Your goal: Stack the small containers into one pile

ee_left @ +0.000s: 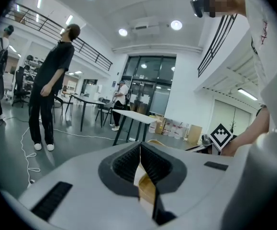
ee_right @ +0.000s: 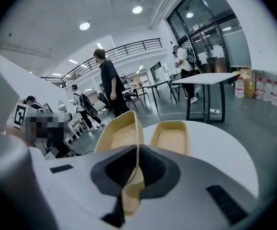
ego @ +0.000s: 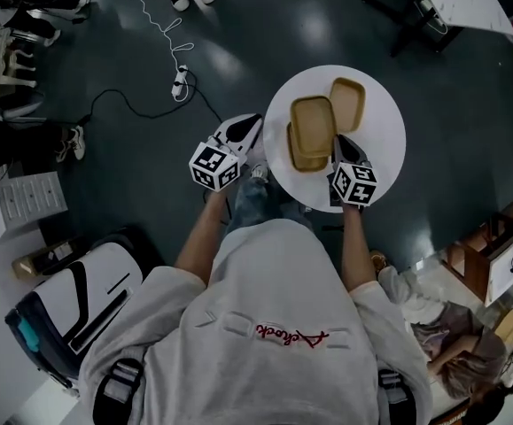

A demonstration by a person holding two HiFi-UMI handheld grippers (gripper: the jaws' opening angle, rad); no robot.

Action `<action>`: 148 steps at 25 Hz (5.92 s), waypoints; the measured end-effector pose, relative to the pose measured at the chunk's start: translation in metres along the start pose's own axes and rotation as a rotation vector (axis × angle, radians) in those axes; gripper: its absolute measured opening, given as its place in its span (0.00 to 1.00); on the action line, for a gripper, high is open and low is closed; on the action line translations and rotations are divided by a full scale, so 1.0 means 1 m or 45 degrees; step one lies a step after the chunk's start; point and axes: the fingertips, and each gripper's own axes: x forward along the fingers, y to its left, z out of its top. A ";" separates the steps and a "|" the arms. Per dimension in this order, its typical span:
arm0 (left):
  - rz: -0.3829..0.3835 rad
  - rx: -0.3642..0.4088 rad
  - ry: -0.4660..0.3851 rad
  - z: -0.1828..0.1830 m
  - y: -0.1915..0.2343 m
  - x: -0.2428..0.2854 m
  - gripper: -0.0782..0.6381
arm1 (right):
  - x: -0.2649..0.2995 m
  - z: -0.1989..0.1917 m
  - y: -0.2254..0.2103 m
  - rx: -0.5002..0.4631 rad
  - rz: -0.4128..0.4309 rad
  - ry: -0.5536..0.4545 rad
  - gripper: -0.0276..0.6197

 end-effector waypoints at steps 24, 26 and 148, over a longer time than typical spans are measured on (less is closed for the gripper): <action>-0.008 -0.075 0.075 -0.041 0.008 0.001 0.12 | 0.012 -0.072 0.010 0.101 0.001 0.167 0.09; -0.011 -0.080 0.078 -0.044 0.008 0.002 0.12 | 0.012 -0.074 0.008 0.103 -0.008 0.173 0.09; -0.226 -0.101 0.227 -0.066 -0.013 0.088 0.12 | 0.084 -0.006 -0.148 0.210 -0.251 0.154 0.09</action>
